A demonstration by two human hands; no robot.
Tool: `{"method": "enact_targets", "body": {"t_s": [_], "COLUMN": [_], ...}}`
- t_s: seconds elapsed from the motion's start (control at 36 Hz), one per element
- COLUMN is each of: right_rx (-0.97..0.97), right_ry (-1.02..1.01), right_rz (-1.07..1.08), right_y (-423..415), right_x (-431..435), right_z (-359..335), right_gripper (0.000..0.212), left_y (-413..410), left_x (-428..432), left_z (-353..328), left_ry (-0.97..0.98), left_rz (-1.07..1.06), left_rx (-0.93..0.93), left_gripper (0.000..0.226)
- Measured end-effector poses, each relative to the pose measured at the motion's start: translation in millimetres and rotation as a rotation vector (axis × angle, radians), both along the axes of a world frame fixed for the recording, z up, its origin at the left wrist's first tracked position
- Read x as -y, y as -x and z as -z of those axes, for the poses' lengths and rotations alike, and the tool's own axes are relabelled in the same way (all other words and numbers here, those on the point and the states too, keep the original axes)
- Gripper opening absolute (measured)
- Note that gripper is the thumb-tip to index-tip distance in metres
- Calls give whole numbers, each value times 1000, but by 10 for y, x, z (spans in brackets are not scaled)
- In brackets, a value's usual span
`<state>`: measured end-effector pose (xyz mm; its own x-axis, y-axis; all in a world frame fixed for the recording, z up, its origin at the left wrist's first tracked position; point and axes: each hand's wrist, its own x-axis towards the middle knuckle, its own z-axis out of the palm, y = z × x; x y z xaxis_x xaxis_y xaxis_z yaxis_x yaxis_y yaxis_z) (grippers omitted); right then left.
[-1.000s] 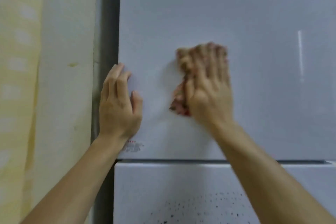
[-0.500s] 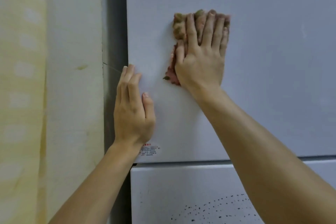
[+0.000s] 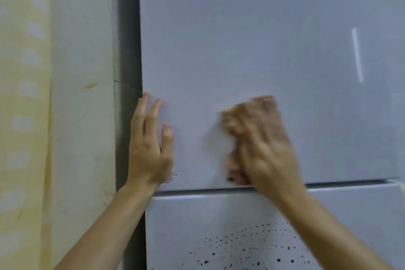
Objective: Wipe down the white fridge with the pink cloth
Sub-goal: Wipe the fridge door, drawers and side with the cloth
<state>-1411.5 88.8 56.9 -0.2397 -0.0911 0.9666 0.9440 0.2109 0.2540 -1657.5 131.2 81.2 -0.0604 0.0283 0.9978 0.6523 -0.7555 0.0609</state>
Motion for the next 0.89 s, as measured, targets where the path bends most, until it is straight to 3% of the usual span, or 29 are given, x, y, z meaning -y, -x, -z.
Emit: {"method": "enact_targets", "body": {"t_s": [0.11, 0.17, 0.28, 0.36, 0.56, 0.67, 0.75, 0.89], "right_rx": [-553, -680, -814, -766, -162, 46, 30, -176], "right_ry": [142, 161, 14, 7, 122, 140, 120, 97], "right_rz": [-19, -29, 31, 65, -69, -66, -63, -4], "right_y": [-1216, -1398, -1064, -655, 847, 912, 517, -452], "right_x": [106, 136, 126, 23, -130, -137, -99, 25], "right_z": [109, 103, -11, -75, 317, 504, 439, 420], "right_gripper": [67, 67, 61, 61, 62, 55, 53, 56], "left_y": [-57, -77, -62, -24, 60, 1, -87, -252], "left_x": [0, 8, 47, 69, 87, 112, 124, 101], "left_z": [6, 18, 16, -13, -41, 3, 29, 129], "left_ry": [-8, 4, -19, -80, -113, -104, -113, -143], "left_rz": [-154, -196, -245, -299, -244, -250, -229, -221], "left_rx": [-25, -39, -52, -124, -147, -124, -79, -56], "left_gripper": [64, 65, 65, 60, 47, 46, 46, 44]}}
